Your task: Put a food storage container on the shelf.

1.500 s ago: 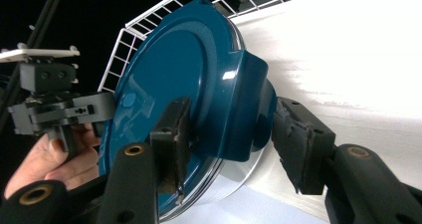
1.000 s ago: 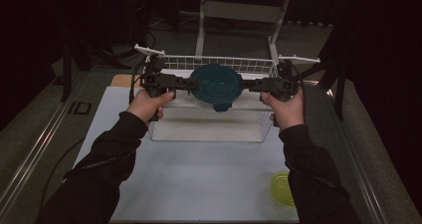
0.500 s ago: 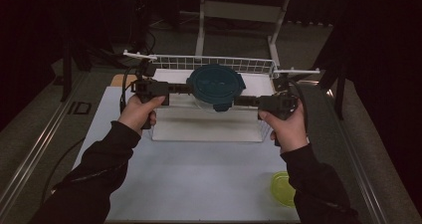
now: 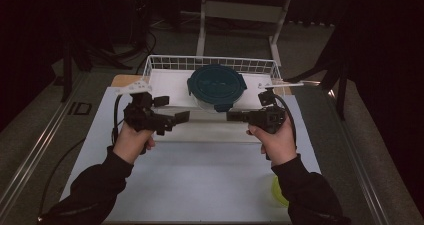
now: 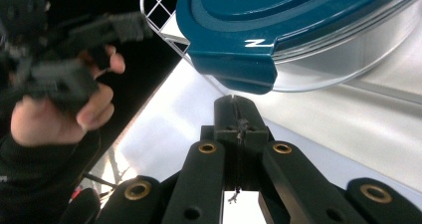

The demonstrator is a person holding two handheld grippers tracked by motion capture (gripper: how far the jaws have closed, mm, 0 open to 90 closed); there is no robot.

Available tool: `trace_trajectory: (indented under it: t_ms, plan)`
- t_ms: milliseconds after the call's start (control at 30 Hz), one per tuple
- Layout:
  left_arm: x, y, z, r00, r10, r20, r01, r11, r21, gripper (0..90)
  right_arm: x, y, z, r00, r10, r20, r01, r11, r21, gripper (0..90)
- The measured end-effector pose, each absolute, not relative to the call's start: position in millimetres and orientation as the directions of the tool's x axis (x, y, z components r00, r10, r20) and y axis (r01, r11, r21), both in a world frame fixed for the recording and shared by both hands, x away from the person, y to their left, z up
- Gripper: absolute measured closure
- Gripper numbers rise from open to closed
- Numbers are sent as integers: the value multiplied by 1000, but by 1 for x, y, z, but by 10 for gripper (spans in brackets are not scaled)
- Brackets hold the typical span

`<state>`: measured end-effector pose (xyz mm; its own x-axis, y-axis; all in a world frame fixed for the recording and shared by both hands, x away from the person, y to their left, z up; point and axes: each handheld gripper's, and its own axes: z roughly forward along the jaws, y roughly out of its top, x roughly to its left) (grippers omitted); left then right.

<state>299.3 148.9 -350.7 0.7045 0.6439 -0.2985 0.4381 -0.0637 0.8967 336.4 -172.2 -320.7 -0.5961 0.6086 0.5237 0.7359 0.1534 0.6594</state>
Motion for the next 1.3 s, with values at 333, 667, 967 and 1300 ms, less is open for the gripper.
trace_trajectory:
  t_ms: [333, 667, 967, 1300]
  plan:
    - [260, 146, -396, 716, 662, -221, 386, -111, 916, 0, 345, -162, -322, -584, 620, 525, 743, 147, 653, 898]
    - [239, 138, -430, 714, 684, -146, 335, -152, 930, 1, 356, -153, -323, -566, 636, 524, 745, 123, 656, 898]
    - [235, 139, -447, 710, 691, -136, 320, -144, 936, 0, 366, -145, -323, -558, 646, 520, 746, 116, 656, 897]
    - [236, 141, -451, 718, 684, -129, 309, -147, 940, 0, 375, -138, -322, -545, 661, 515, 747, 106, 656, 896]
